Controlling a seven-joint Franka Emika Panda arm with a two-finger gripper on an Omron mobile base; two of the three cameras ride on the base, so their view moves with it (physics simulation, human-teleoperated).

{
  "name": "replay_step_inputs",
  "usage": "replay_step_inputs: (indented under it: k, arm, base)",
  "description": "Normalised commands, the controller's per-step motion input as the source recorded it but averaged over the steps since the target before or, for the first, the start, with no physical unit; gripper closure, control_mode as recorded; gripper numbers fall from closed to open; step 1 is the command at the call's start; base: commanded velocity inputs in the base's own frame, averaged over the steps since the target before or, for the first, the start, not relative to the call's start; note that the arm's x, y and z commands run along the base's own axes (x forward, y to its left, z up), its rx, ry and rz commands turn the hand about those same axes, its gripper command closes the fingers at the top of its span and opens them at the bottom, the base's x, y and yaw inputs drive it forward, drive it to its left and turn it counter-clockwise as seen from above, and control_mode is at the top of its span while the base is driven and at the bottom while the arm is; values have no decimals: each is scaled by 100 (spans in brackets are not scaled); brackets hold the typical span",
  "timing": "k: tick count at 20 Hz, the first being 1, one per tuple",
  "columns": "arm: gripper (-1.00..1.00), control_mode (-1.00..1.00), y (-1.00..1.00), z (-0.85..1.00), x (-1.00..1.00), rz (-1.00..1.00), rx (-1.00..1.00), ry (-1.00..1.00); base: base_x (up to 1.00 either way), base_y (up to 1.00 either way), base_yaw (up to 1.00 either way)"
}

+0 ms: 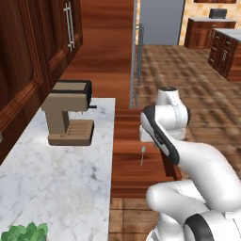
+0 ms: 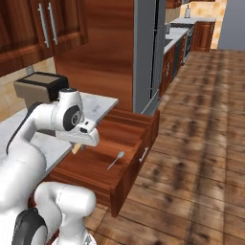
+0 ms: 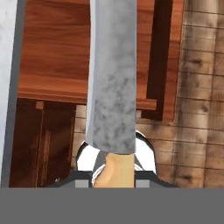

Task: Pick up the metallic utensils from the counter and place them in the open drawer. Make sure not to pick up any wooden utensils.

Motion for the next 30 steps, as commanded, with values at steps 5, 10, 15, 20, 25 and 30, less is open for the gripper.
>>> replay_step_inputs:
  k: [5,10,15,20,25,30]
  arm:
    - [100,-100,0,-79,100,-3,3,7]
    - [100,-100,0,-79,100,-14,0,12]
    - [100,-100,0,-67,100,-14,0,8]
    - [100,-100,0,-60,100,-10,0,0]
    - [100,-100,-7,-65,99,-1,0,-3]
    - [100,-100,-13,-63,76,0,0,-1]
  base:
    - [0,0,0]
    - [0,0,0]
    - [0,0,0]
    - [0,0,0]
    - [0,0,0]
    - [0,0,0]
